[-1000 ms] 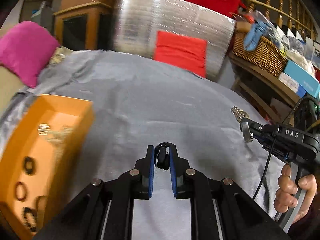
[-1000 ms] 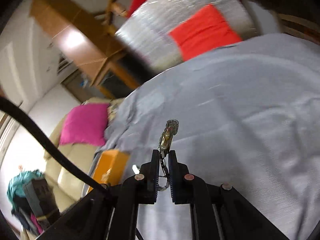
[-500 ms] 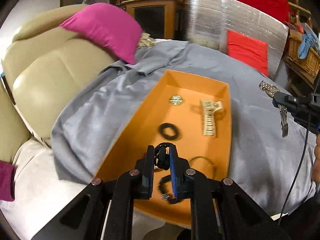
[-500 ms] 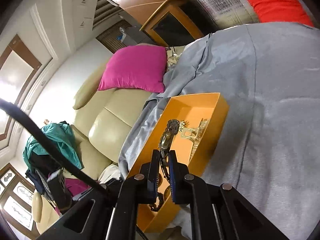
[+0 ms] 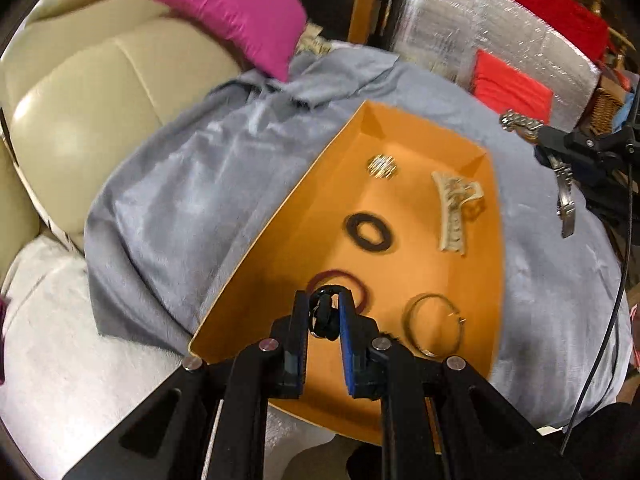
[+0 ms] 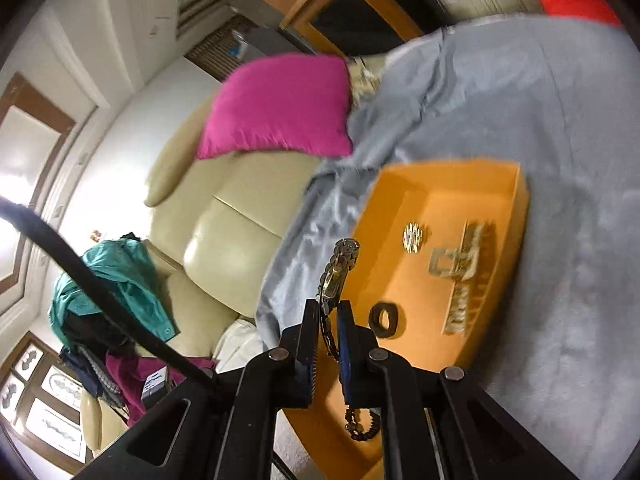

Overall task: Organize jewelry
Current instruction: 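Open the left tool over the orange box while the right tool releases the watch there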

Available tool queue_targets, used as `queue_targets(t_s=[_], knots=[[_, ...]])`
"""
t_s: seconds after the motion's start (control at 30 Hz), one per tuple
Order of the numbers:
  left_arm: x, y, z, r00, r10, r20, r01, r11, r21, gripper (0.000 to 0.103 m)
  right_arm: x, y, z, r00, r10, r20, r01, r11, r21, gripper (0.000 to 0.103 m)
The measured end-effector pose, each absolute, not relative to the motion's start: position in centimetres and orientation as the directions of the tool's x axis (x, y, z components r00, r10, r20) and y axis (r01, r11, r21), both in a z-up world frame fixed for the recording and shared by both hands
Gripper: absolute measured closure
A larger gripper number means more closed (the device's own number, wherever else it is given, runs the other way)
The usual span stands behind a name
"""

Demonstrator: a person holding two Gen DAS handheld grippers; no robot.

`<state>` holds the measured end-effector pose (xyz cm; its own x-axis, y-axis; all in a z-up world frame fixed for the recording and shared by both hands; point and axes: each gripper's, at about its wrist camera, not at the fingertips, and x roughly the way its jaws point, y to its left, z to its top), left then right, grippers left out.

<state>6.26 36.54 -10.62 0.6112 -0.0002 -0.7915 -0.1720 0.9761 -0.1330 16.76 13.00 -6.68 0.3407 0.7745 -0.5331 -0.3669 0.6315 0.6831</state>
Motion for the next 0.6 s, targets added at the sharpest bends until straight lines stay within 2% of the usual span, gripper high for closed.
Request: queue_targets(t_s=[0.3,0.5,0.6], knots=[[7.9,37.7,-13.7,0.509,-0.008,-0.861,-0.217,0.966,-0.137,0.088,18.9,17.9,-14.3,0.255,0.690,-0.678,-0.229,0.724,0.651,0.093],[8.8,38.6,-15.2,0.450,-0.002,-0.893,-0.253,0.959,-0.130,0.087,19.4,19.2,-15.9,0.256,0.620,-0.741,-0.220,0.784,0.580,0.092],[9.0,38.7,-15.8,0.428,0.016,-0.904,-0.266,0.958,-0.110,0.087,19.3,19.7,-15.5,0.279,0.593,-0.755,-0.232,0.805,0.546,0.087]])
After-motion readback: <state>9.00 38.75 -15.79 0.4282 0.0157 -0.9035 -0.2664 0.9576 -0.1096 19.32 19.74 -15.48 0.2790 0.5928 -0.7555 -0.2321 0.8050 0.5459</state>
